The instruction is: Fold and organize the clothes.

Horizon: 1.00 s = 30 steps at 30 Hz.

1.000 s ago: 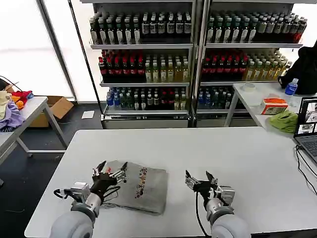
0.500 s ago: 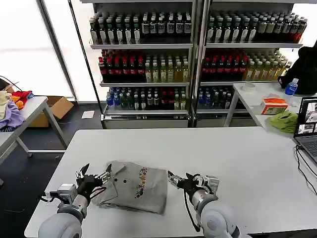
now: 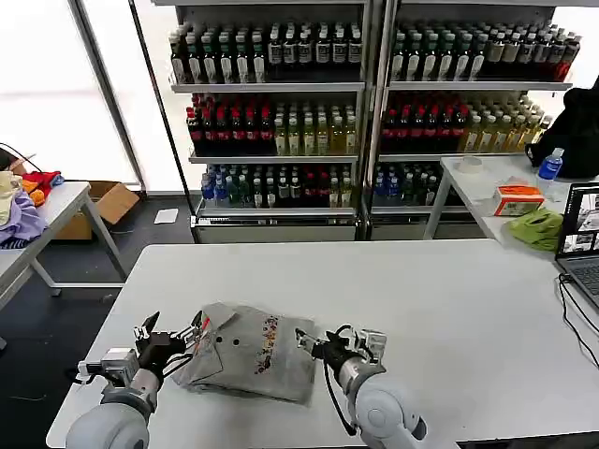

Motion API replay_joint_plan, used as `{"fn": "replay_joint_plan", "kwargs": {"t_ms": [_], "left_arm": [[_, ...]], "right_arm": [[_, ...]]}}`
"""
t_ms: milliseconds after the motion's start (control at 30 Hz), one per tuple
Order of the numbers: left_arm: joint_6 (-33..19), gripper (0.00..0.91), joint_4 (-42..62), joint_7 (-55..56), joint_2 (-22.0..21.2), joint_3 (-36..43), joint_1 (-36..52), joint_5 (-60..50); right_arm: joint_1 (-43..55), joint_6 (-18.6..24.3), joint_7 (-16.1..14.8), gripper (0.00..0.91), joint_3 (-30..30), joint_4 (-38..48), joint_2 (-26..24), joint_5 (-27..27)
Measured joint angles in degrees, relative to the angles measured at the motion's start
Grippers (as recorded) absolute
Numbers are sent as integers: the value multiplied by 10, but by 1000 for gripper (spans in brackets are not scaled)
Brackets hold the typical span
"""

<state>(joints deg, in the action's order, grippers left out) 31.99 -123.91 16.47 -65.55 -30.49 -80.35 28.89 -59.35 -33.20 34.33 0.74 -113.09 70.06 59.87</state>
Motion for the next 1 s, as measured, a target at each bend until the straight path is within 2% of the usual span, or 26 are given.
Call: {"fn": "replay_joint_plan", "kwargs": {"t_ms": [67,200,333,567,600,667,1000], "left_arm": [[0,907,1,1,-1,0,1,0],[1,907,3,2,-4,2,1,0],[3,907,3,3,-7,2,-1,0],[5,907,-2,7,-10,0,-5,3],[5,907,-3,7,-11,0,-6,3],[6,907,-5,7,-12,0,-6,4],[6,907,-5,8,-20,1,-6,5]], "right_arm": [[0,0,2,665,2,0,0,2],[-4,0,1,514,4,3,0,5],[-7,-1,0,413,9,4,1,6],[-16,-1,-2,343,21,4,6,3],[-17,-1,-2,252,23,5,6,3],[-18,-1,-1,0,24,6,5,3],[-16,-1,-3,0,15,6,0,-6]]}}
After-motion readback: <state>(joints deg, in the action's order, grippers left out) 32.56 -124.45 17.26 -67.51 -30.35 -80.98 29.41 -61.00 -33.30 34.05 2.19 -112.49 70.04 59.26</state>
